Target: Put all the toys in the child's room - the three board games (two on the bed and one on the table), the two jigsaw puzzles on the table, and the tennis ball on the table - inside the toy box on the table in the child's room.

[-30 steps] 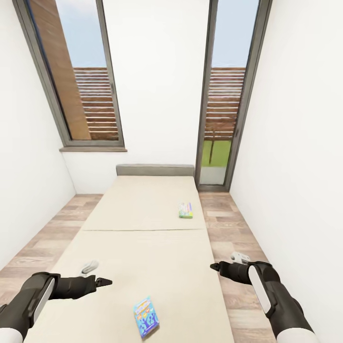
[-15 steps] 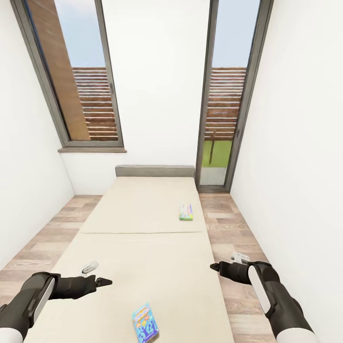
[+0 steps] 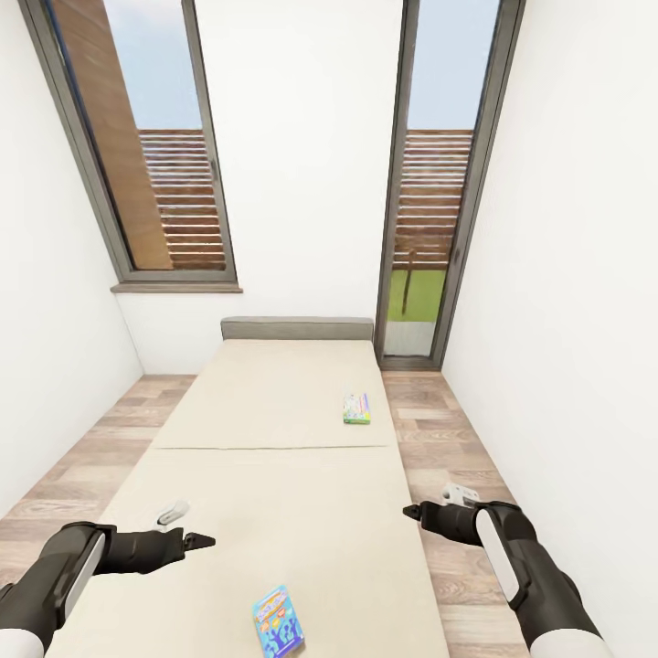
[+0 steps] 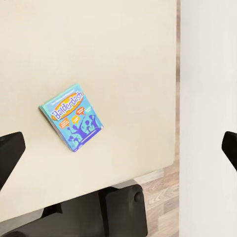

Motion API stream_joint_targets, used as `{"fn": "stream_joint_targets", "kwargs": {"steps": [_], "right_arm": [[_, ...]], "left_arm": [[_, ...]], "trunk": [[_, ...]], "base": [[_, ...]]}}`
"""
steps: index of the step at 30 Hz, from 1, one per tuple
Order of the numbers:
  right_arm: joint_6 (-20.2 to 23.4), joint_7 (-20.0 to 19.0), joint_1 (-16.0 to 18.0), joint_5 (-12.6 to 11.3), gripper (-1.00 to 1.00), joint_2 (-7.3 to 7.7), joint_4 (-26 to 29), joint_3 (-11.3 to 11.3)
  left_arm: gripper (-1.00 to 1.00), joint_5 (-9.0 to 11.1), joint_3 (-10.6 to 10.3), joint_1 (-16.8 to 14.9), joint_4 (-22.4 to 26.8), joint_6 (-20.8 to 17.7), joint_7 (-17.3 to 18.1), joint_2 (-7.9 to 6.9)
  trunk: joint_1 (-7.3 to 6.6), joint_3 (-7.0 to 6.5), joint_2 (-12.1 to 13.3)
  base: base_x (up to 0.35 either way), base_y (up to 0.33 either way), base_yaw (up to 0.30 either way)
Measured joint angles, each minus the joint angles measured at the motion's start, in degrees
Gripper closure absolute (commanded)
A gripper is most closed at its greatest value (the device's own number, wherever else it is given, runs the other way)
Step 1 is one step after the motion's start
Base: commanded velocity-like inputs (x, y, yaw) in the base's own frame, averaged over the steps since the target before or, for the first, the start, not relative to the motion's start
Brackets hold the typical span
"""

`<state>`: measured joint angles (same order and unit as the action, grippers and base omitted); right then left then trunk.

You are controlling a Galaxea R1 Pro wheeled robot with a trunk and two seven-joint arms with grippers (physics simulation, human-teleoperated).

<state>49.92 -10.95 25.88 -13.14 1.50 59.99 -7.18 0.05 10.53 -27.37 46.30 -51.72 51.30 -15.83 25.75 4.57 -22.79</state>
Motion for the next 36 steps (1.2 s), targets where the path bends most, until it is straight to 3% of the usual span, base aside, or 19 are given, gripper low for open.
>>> {"fn": "stream_joint_targets", "kwargs": {"steps": [11,14,17,26,30,34,36], "right_arm": [[0.00,0.02,0.00,0.23,-1.00,-0.06,0.00,0.05],[0.00,0.22,0.00,0.35,-1.00,-0.07,0.00,0.07],[0.00,0.37,0.00,0.53,-1.00,-0.08,0.00,0.10],[0.01,0.61,0.00,0.92,-1.00,-0.16,0.29,0.24],[0.04,0.58,0.00,0.99,-1.00,-0.15,0.52,0.24],[0.05,0.56,0.00,1.04,-1.00,-0.10,0.66,0.24],[0.05,0.55,0.00,1.05,-1.00,-0.08,0.69,0.24]], "left_arm": [[-1.00,-0.36,-0.28,0.01,-0.03,-0.28,-1.71,0.36],[-1.00,-0.40,-0.33,0.02,-0.12,-0.29,-4.22,0.92],[-1.00,-0.41,-0.36,0.01,-0.16,-0.20,-8.71,2.54],[-1.00,0.00,-0.32,0.00,-0.45,8.40,-30.22,12.48],[-1.00,0.05,-0.37,-0.13,-0.46,9.81,-35.85,15.40],[-1.00,-0.04,-0.57,-3.07,-0.78,11.04,-44.05,20.12],[-1.00,-0.15,-0.57,-4.82,-1.59,11.31,-46.99,21.15]], "trunk": [[0.00,0.00,0.00],[0.00,0.00,0.00],[0.00,0.00,0.00],[0.00,0.00,0.00],[0.00,0.00,0.00],[0.00,-0.01,0.00],[0.00,-0.01,0.00]], "base": [[0.000,0.000,0.000],[0.000,0.000,0.000],[0.000,0.000,0.000],[0.000,0.000,0.000],[0.000,0.000,0.000],[0.000,0.000,0.000],[0.000,0.000,0.000]]}}
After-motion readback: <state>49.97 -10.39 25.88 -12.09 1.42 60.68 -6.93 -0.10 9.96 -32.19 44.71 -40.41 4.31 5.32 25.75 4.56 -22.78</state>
